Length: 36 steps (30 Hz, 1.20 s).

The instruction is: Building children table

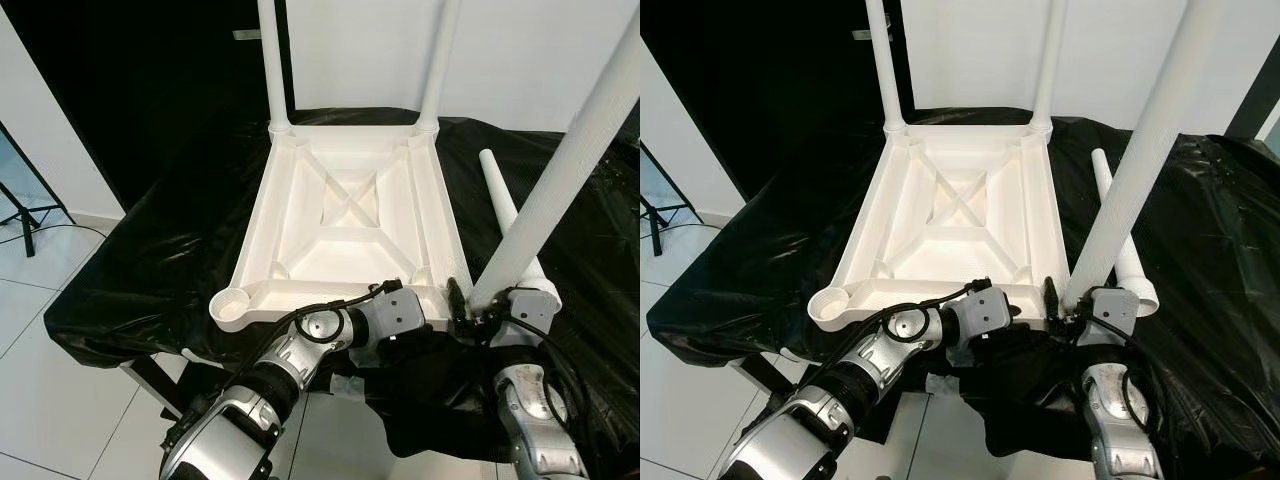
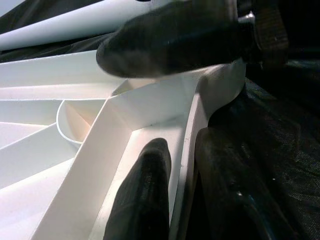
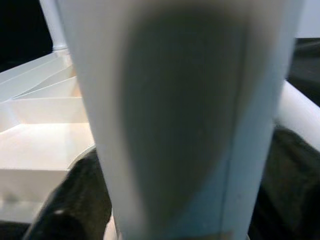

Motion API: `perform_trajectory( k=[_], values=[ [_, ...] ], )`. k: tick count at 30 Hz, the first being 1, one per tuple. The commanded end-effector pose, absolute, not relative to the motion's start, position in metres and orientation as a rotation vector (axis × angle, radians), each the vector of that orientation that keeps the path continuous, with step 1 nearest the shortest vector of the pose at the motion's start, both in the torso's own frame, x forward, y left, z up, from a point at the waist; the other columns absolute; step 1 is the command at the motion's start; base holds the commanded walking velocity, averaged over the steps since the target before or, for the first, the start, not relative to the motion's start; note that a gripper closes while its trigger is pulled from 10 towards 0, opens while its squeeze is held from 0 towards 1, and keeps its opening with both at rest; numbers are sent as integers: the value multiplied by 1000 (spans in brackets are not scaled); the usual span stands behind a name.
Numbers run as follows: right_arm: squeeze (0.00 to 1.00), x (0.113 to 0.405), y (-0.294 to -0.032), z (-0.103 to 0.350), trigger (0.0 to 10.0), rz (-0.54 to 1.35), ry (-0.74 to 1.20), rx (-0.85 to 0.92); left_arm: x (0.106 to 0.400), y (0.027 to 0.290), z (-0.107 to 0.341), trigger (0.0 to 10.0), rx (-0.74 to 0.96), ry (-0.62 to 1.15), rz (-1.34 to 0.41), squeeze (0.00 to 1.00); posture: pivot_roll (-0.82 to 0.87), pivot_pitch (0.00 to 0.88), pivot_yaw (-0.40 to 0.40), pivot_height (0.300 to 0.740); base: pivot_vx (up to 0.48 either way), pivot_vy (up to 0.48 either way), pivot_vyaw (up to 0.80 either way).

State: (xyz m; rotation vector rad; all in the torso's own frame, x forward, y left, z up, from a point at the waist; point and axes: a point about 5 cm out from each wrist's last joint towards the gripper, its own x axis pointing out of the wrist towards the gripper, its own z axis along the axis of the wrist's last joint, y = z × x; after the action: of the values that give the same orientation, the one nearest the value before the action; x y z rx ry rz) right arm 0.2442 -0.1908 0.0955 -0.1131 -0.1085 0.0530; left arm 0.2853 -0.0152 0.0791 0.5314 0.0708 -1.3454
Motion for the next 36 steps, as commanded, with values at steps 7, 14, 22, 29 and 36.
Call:
perform_trajectory(
  k=[7, 14, 22, 29, 36],
  values=[
    [0, 232, -186, 97, 10000, 519, -52, -279, 272, 0, 41, 10000, 546, 284, -1355, 0, 136, 0, 16, 740, 0, 0, 0],
    [0, 234, -210, 99, 0, 615, 55, -367, 273, -2, 42, 10000, 546, 281, -1355, 0, 134, 0, 12, 740, 0, 0, 0],
    [0, 228, -213, 83, 0, 648, 176, -341, 274, -1, 43, 10000, 545, 280, -1348, 0, 140, 0, 12, 740, 0, 0, 0],
    [0, 229, -175, 72, 0, 330, 90, -101, 274, 0, 42, 10000, 544, 283, -1348, 0, 149, 0, 11, 740, 0, 0, 0],
    [0, 235, -176, 80, 0, 55, -17, -33, 273, 0, 42, 10000, 545, 283, -1350, 0, 154, 0, 14, 740, 0, 0, 0]
  ],
)
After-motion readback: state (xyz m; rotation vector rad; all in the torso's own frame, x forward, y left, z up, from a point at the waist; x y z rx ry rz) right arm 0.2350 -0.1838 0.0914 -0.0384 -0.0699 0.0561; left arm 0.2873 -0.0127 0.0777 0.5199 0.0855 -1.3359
